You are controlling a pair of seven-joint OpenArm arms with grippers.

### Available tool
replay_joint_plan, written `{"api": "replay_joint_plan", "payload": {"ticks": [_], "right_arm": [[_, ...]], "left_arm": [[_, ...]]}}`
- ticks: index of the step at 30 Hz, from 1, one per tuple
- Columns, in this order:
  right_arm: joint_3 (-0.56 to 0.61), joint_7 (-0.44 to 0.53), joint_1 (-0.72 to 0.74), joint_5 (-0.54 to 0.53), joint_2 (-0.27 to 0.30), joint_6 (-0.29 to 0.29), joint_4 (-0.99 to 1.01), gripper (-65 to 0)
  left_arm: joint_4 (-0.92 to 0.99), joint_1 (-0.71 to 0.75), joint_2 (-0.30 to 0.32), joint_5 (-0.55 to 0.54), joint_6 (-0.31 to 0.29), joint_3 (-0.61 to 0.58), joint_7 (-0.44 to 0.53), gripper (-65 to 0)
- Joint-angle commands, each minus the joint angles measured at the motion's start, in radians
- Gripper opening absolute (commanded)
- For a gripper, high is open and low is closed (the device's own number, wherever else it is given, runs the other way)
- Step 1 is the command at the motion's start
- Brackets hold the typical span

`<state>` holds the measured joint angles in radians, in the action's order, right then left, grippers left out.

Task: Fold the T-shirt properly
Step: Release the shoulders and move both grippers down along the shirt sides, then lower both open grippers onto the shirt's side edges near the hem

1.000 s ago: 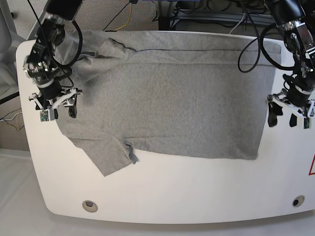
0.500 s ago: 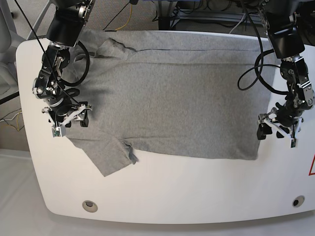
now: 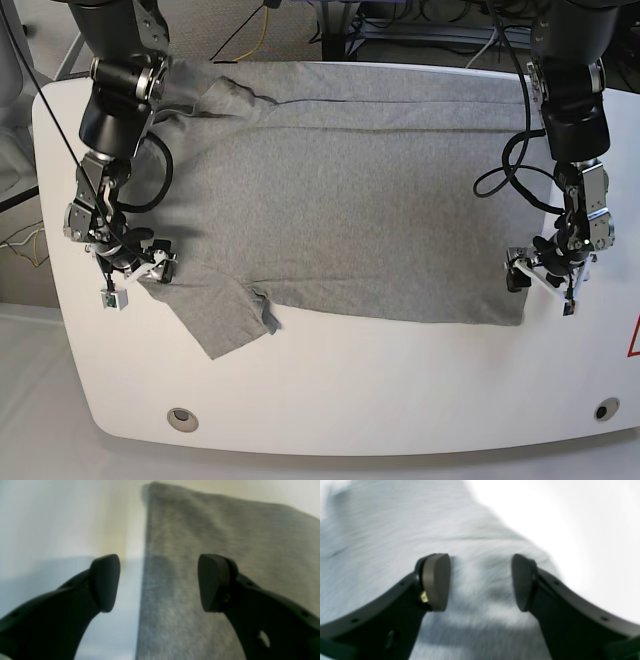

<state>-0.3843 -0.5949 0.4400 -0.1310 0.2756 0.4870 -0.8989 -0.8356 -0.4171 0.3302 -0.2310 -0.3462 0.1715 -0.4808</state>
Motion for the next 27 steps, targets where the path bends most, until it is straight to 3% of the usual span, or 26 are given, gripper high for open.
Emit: {"api": "replay_joint_plan", "payload": {"ticks": [1, 27], "right_arm": [[0.004, 0.057, 0.050, -0.020, 0.016, 0.014, 0.020, -28.2], [-0.014, 0.170, 0.044, -0.010, 0.001, 0.018, 0.099, -27.8]], "left_arm": [[0.020, -0.042, 0.022, -0.013, -0.006, -0.005, 0.034, -19.4], [0.093, -0.098, 0.000, -0.053, -0.014, -0.044, 0.057, -19.9]]}}
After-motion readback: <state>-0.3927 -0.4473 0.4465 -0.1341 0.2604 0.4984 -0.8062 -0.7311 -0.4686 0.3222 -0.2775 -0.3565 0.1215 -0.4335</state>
